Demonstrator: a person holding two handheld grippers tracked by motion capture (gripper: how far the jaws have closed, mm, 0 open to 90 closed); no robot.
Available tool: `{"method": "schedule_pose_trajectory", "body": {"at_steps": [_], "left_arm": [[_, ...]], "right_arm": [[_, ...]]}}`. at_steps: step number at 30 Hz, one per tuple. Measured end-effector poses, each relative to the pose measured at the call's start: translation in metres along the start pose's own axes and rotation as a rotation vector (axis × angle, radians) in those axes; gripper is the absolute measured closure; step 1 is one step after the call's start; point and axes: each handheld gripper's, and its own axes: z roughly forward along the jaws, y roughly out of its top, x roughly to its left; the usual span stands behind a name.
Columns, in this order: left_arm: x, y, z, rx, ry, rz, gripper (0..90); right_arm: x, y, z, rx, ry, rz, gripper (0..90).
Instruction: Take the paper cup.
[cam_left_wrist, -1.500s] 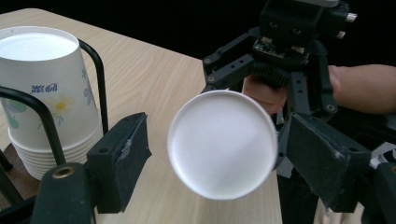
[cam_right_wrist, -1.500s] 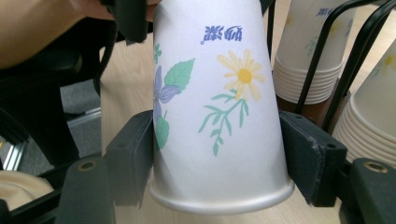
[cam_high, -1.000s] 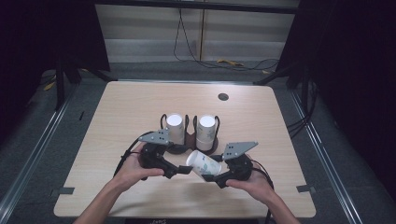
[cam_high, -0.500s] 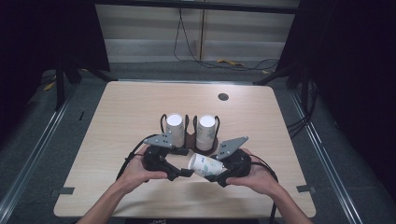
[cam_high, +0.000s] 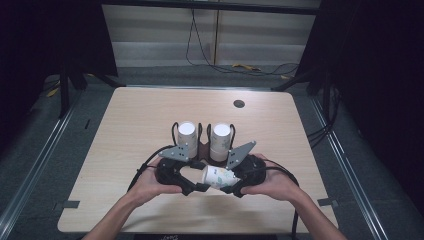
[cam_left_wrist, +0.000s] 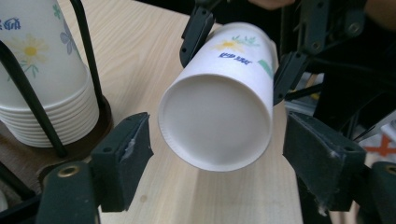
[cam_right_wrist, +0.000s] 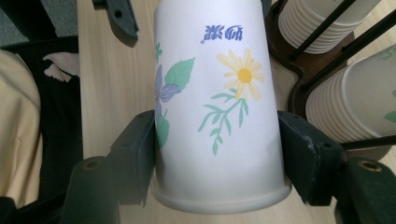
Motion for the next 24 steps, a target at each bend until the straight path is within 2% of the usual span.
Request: {"method": "schedule_pose_trajectory", "body": {"at_steps": [6, 9, 16, 20, 24], "left_arm": [[-0.002, 0.003, 0.003, 0.021, 0.005, 0.025, 25.6], [-0.002, 0.002, 0.004, 0.055, 0.011, 0.049, 27.3], [-0.004, 0.001, 0.009, 0.083, 0.012, 0.066, 27.3], [-0.005, 0.001, 0.012, 0.100, 0.008, 0.073, 26.4], [-0.007, 0.000, 0.015, 0.121, 0.010, 0.083, 25.9]], "right_arm": [[0.001, 0.010, 0.002, 0.071, 0.025, -0.042, 33.4], [0.002, 0.014, 0.002, 0.101, 0.028, -0.053, 33.4], [0.003, 0.020, 0.008, 0.186, 0.029, -0.085, 33.3], [0.004, 0.024, 0.010, 0.211, 0.036, -0.102, 33.3], [0.005, 0.026, 0.012, 0.208, 0.039, -0.111, 33.2]]}}
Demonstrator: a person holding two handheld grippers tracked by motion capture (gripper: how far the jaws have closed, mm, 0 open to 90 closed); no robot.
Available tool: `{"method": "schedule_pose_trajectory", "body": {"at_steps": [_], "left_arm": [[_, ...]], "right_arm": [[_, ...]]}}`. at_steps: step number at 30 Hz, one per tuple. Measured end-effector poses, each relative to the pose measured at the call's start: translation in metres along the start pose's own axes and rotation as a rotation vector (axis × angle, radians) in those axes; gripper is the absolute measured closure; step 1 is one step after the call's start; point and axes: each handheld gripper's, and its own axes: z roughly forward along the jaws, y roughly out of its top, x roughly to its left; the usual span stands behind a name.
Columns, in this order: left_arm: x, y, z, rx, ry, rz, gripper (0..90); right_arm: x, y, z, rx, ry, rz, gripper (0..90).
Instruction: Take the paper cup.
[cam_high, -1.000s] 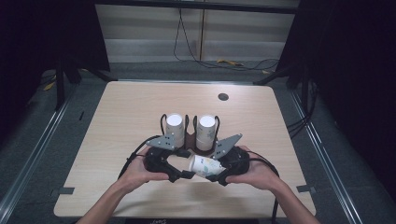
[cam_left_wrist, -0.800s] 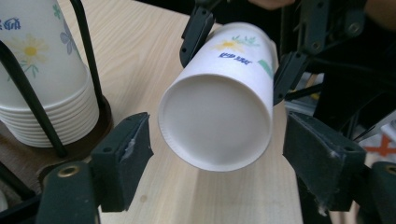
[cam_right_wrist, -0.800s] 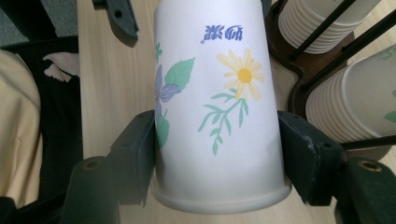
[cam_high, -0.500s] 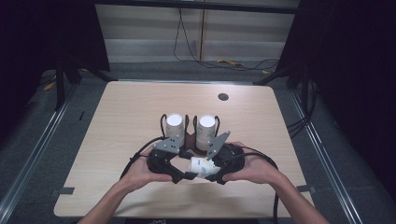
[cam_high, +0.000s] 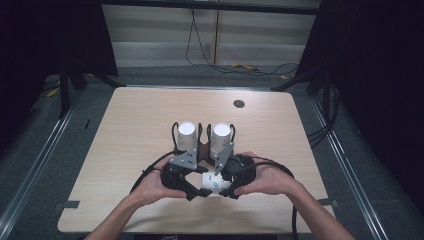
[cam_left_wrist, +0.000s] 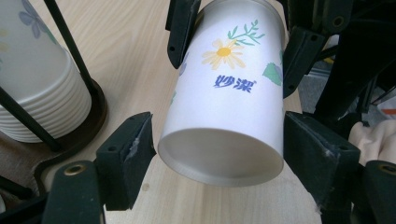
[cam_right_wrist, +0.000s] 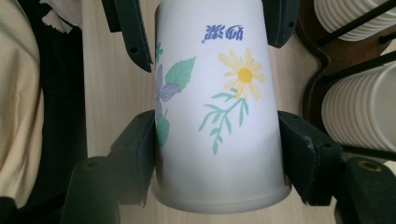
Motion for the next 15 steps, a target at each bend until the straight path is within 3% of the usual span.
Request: {"method": "schedule_pose_trajectory", "body": {"at_steps": [2, 3, 11, 12, 15], "left_arm": [[-0.0005, -0.0003, 0.0014, 0.008, -0.016, 0.005, 27.7], [-0.0010, -0.0003, 0.0019, 0.018, -0.019, 0.024, 33.4], [-0.0011, 0.0002, 0.0055, 0.054, -0.020, 0.032, 32.1], [-0.0017, 0.0001, 0.0064, 0.049, -0.019, 0.019, 30.6], [-0.0024, -0.0003, 0.0071, 0.066, -0.017, 0.045, 33.4]], "right_arm": [[0.0009, 0.0004, 0.0009, 0.000, 0.002, -0.004, 33.2], [0.0013, 0.0006, 0.0015, 0.000, 0.002, -0.004, 33.1], [0.0027, 0.0000, 0.0056, 0.006, 0.008, -0.004, 32.9], [0.0029, 0.0002, 0.0062, 0.004, 0.012, -0.004, 32.8], [0.0032, 0.0015, 0.0091, 0.011, 0.008, -0.013, 32.5]]}}
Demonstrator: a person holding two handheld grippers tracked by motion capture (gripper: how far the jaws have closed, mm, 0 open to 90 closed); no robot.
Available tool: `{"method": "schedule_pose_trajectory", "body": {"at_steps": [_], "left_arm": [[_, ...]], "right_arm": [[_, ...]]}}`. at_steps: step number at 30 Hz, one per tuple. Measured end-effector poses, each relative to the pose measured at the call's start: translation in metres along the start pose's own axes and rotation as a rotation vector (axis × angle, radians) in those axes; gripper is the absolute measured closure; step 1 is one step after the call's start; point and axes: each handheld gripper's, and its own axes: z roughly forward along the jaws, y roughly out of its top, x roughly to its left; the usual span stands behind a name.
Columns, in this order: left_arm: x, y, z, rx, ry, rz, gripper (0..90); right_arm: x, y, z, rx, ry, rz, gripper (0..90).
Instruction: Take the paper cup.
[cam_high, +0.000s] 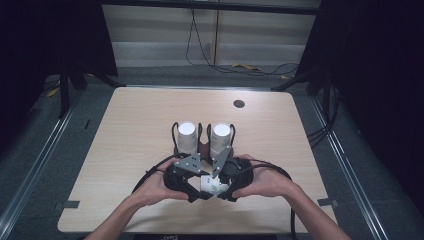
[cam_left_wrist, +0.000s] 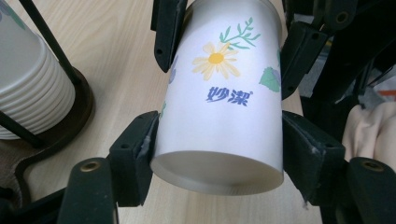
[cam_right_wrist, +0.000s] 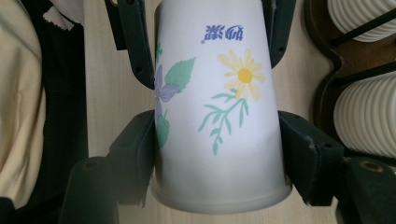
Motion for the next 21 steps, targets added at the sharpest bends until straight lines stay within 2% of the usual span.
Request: {"method": "schedule_pose_trajectory", "body": {"at_steps": [3, 7, 9, 13, 17, 21], "left_arm": [[0.000, -0.001, -0.001, 0.004, -0.009, 0.000, 35.9], [0.001, -0.002, -0.002, -0.010, -0.018, -0.007, 36.6], [0.000, -0.003, -0.002, -0.012, -0.023, 0.000, 36.7], [0.000, -0.004, -0.003, -0.025, -0.026, 0.001, 36.7], [0.000, -0.004, -0.005, -0.042, -0.033, -0.002, 36.7], [0.000, -0.006, -0.008, -0.056, -0.008, -0.002, 36.6]], "right_arm": [[0.000, -0.001, 0.003, -0.004, 0.002, -0.005, 30.9], [0.000, -0.003, 0.002, -0.040, -0.002, 0.007, 28.1], [0.000, -0.006, 0.001, -0.061, -0.009, 0.012, 22.3], [-0.001, -0.013, -0.001, -0.101, -0.015, 0.048, 16.6], [-0.001, -0.021, -0.002, -0.156, -0.020, 0.073, 15.7], [0.001, -0.031, -0.003, -0.209, -0.023, 0.116, 15.4]]}}
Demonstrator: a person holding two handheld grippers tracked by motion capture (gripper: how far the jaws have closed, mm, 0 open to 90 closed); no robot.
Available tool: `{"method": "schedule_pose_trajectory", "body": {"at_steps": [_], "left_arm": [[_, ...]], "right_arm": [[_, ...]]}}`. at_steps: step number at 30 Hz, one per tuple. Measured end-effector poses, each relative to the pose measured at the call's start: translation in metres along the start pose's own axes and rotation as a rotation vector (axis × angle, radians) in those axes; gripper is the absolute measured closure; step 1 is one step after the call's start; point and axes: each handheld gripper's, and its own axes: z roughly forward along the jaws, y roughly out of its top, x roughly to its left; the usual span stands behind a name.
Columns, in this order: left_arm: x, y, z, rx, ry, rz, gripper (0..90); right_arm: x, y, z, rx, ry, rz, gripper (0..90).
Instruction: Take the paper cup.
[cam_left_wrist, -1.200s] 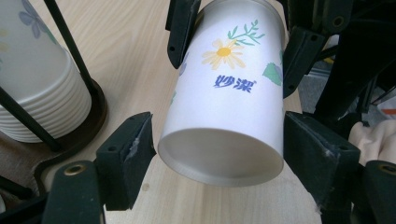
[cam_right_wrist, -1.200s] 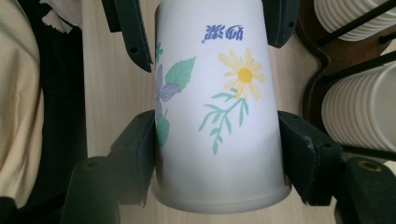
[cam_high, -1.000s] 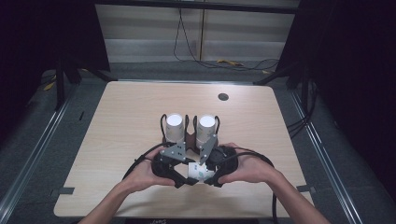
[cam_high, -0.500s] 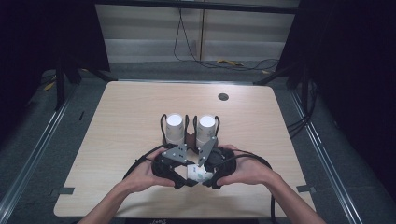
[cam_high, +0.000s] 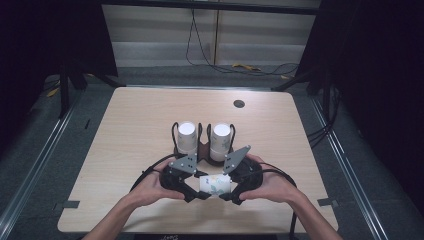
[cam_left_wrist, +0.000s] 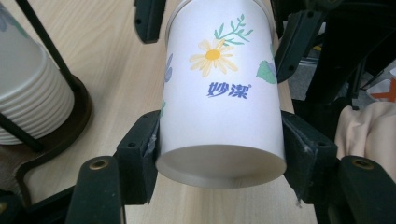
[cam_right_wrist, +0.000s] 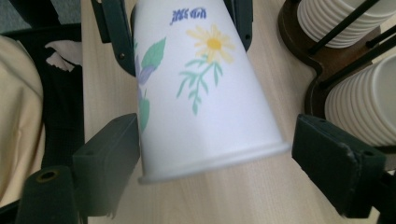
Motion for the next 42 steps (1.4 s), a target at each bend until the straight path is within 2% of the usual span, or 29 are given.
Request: {"method": "schedule_pose_trajectory", "body": {"at_steps": [4, 8, 11, 14, 17, 20, 25, 31, 36, 42], "left_arm": [[0.001, -0.002, -0.006, -0.039, 0.001, -0.019, 36.6], [0.002, -0.003, -0.011, -0.074, 0.020, -0.013, 36.5], [0.003, -0.003, -0.012, -0.084, 0.024, -0.016, 36.5], [0.004, -0.003, -0.013, -0.105, 0.021, -0.024, 36.5], [0.005, -0.004, -0.016, -0.131, 0.026, -0.032, 36.4], [0.005, -0.006, -0.018, -0.160, 0.023, -0.042, 36.4], [0.007, -0.008, -0.021, -0.226, 0.015, -0.039, 36.4], [0.006, -0.008, -0.022, -0.252, 0.016, -0.007, 36.3], [0.005, -0.009, -0.023, -0.299, 0.007, 0.010, 36.3], [0.005, -0.009, -0.026, -0.354, -0.001, 0.003, 36.3]], "right_arm": [[0.001, -0.008, -0.005, -0.083, 0.001, 0.032, 15.2], [0.001, -0.016, -0.008, -0.164, 0.002, 0.069, 15.0], [0.002, -0.019, -0.008, -0.189, 0.012, 0.087, 15.0], [0.003, -0.021, -0.009, -0.239, 0.022, 0.106, 14.7], [0.002, -0.025, -0.009, -0.290, 0.017, 0.133, 14.7], [0.002, -0.029, -0.011, -0.317, 0.015, 0.154, 14.8], [0.001, -0.037, -0.017, -0.439, 0.007, 0.211, 14.8], [0.001, -0.044, -0.018, -0.558, 0.026, 0.261, 15.6], [0.003, -0.046, -0.017, -0.624, 0.021, 0.285, 15.7], [0.002, -0.046, -0.018, -0.713, 0.037, 0.317, 14.3]]}}
